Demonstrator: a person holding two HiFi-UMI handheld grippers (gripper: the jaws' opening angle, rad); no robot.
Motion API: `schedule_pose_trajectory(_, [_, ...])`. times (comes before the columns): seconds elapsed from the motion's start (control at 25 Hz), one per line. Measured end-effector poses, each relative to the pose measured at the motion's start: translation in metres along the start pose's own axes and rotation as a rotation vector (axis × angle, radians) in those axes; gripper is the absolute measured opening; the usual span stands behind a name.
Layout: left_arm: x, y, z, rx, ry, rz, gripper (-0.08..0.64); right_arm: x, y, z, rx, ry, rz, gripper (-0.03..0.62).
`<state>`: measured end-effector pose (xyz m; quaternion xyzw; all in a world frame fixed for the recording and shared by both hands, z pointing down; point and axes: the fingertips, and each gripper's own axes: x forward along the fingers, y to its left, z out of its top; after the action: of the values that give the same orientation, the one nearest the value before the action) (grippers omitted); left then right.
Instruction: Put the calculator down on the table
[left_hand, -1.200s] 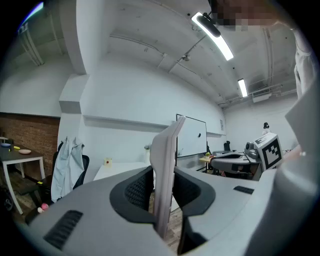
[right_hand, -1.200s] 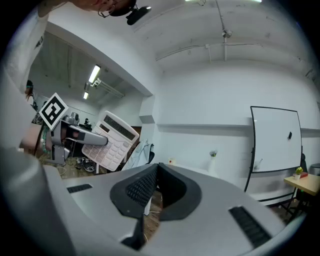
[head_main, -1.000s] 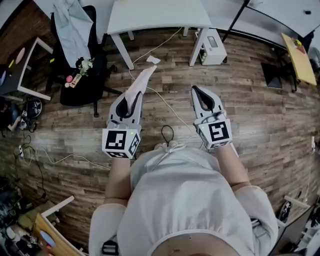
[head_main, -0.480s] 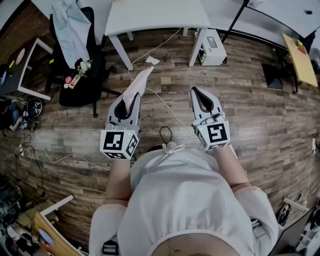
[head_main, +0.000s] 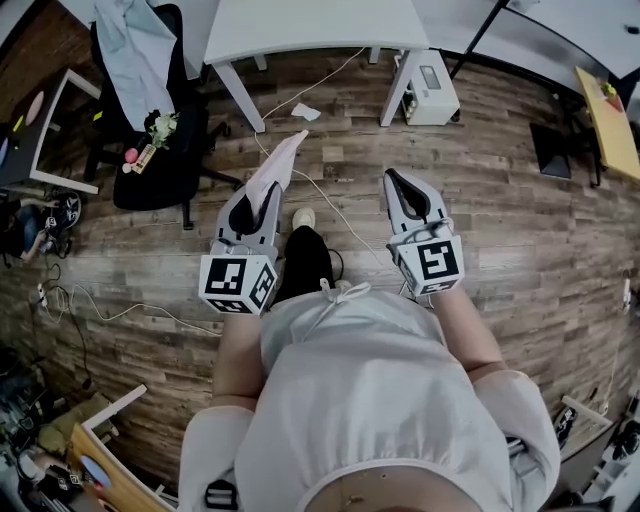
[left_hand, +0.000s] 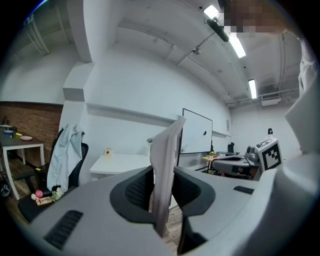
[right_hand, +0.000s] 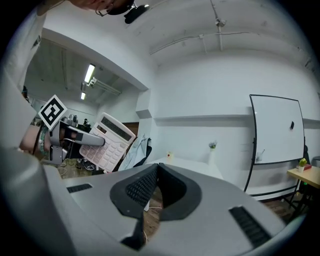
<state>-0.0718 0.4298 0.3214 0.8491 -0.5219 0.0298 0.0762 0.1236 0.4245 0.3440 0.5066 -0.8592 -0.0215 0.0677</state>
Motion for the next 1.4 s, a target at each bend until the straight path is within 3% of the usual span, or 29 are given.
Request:
schedule_pose_trajectory(0.32, [0.082,0.069,0.017,-0.009,-0.025,-0.050,0.103,0.107,-0.031,0.005,-0.013,0.014,-0.051,0.005])
schedule_pose_trajectory(0.84, [0.253,0.247,0.053,-0.057,0.007,-0.113,0.103,0.340,-0.073,0.018,0.026,0.073,-0.112,0.005])
schedule_pose_trajectory(1.4, [0.403,0.308,0.049,-0.096,0.070,-0.132,0.103,0.480,-0.150,-0.002,0.038,0.131,-0.075,0.006])
